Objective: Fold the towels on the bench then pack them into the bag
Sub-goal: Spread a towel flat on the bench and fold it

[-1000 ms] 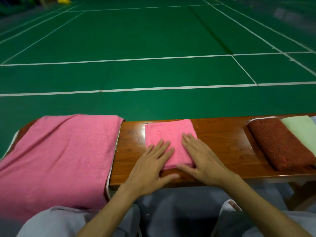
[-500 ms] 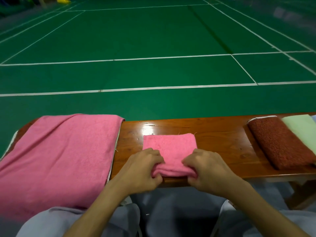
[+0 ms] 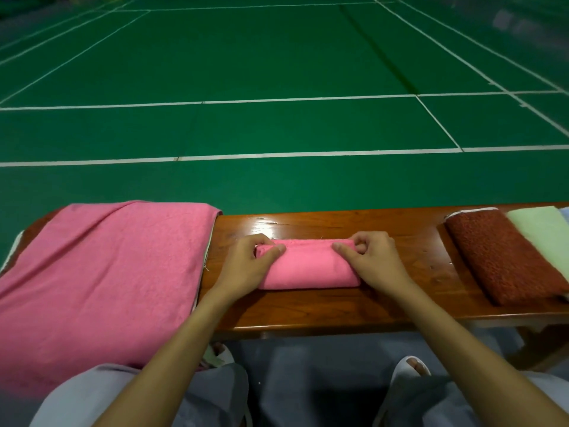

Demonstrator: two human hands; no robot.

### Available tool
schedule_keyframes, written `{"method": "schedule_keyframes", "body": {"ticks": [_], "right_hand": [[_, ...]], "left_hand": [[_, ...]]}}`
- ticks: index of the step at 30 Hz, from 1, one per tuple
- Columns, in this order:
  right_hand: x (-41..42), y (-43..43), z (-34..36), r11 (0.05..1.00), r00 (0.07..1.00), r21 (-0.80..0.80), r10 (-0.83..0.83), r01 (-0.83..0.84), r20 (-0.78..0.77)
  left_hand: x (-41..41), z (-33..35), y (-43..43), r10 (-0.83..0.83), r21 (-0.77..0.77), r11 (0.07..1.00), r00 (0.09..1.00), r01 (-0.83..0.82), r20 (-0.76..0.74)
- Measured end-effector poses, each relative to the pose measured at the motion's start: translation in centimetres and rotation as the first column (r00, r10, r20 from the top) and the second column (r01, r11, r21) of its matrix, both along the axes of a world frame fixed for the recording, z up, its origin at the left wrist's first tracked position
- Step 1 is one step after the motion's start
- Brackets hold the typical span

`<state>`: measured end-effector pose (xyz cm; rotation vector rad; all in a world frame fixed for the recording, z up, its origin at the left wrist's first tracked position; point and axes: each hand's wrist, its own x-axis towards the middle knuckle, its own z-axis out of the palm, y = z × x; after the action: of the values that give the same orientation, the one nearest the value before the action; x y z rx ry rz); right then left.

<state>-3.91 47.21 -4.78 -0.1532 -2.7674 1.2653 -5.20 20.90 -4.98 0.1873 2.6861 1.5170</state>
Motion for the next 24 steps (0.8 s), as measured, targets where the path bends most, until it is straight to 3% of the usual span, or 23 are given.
{"method": "schedule_keyframes", "body": {"ticks": [3,8,11,18,21,24], "right_hand": [[-0.4,-0.5,-0.5,1.0,0.999,0.021,-0.017,0.018,-0.038],[-1.1,-0.6,-1.0,0.999,1.0,0.035,-0.003,0.004,-0.028],[-1.1,-0.7,-1.2,0.989,1.0,0.144,0.018,-0.017,-0.006],[-0.1,-0.7,-0.5,0.934,0.989,0.339,-0.07,0.111,-0.131],[0.6,-0.8,-0.1,0.917,0.974,0.373,-0.059,0.14,-0.221],[1.0,-1.4,0.5,0.871,0.959,0.488,0.086,0.059,-0.27]], "left_hand": [[-0.3,-0.1,0.1,0.063,0.009,0.998,0.998,-0.062,-0.018],[-0.9,0.4,-1.7,-0.115,-0.128,0.983,0.984,0.133,0.136],[-1.3,0.3,-2.1,-0.146,-0.095,0.982,0.973,0.165,0.178],[-0.5,0.0,-0.6,0.012,-0.166,0.986,0.996,0.003,0.088],[0.2,0.2,-0.2,0.159,-0.294,0.941,0.986,-0.168,-0.056],[1.8,1.4,1.1,0.172,-0.432,0.824,0.887,-0.368,-0.428]]}}
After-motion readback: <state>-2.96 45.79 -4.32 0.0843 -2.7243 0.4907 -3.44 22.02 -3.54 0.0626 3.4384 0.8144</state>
